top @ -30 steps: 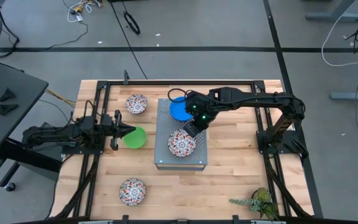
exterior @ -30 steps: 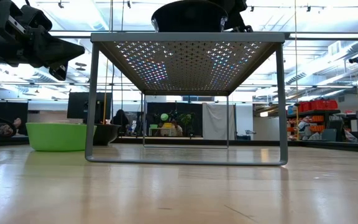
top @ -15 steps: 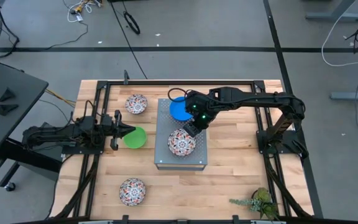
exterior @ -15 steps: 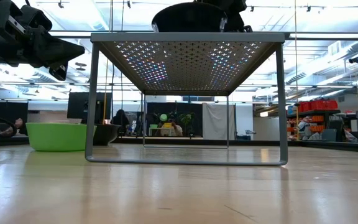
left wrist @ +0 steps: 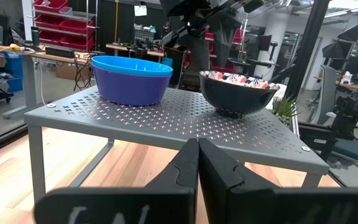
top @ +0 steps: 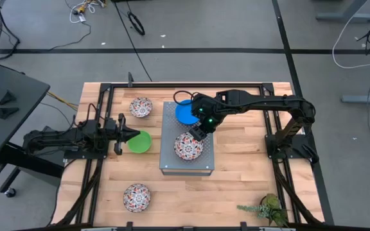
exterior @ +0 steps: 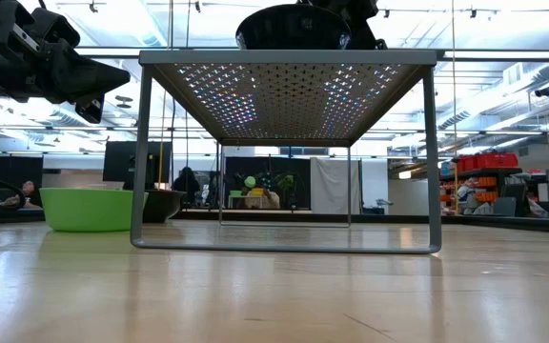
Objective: Pick & Place Mini bowls
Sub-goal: Stack the top white patterned bowl on top of the white patterned bowl on the shelf
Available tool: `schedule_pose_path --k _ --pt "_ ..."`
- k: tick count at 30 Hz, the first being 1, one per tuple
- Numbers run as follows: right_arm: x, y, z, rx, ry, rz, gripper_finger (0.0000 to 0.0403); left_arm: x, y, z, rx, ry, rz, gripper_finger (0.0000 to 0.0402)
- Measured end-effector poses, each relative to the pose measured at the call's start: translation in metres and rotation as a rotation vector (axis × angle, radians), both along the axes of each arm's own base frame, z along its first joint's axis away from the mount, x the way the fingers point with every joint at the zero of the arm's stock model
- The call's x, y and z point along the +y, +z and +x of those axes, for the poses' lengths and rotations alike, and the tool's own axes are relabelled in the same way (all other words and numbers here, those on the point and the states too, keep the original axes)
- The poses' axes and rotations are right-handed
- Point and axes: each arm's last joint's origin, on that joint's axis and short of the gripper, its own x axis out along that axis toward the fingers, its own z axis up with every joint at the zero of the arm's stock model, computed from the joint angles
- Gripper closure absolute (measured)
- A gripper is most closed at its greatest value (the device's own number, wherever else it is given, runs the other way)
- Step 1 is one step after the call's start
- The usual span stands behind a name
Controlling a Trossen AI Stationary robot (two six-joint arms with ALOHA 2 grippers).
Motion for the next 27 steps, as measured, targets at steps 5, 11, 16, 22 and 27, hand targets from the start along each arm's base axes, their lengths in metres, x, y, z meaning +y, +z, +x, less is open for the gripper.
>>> schedule_pose_path --k 5,11,16,22,27 --pt "-0.002 0.000 0.000 -0.001 0.000 -0.003 0.0229 0.000 0.000 0.000 0.000 0.000 0.000 0.0387" --pt "-0.007 0.001 -0.003 0.001 0.003 -0.012 0.0232 0.000 0.000 0.000 0.000 0.000 0.000 0.0388" --pt "-0.010 0.010 -0.010 -0.030 0.009 -0.018 0.0232 0.000 0.000 0.000 0.000 0.000 0.000 0.0387" --pt "-0.009 0.028 -0.023 -0.104 0.041 -0.071 0.0232 0.000 0.000 0.000 0.000 0.000 0.000 0.0388" --pt "-0.001 0.042 -0.035 -0.157 0.071 -0.260 0.0235 0.000 0.000 0.000 0.000 0.000 0.000 0.0387"
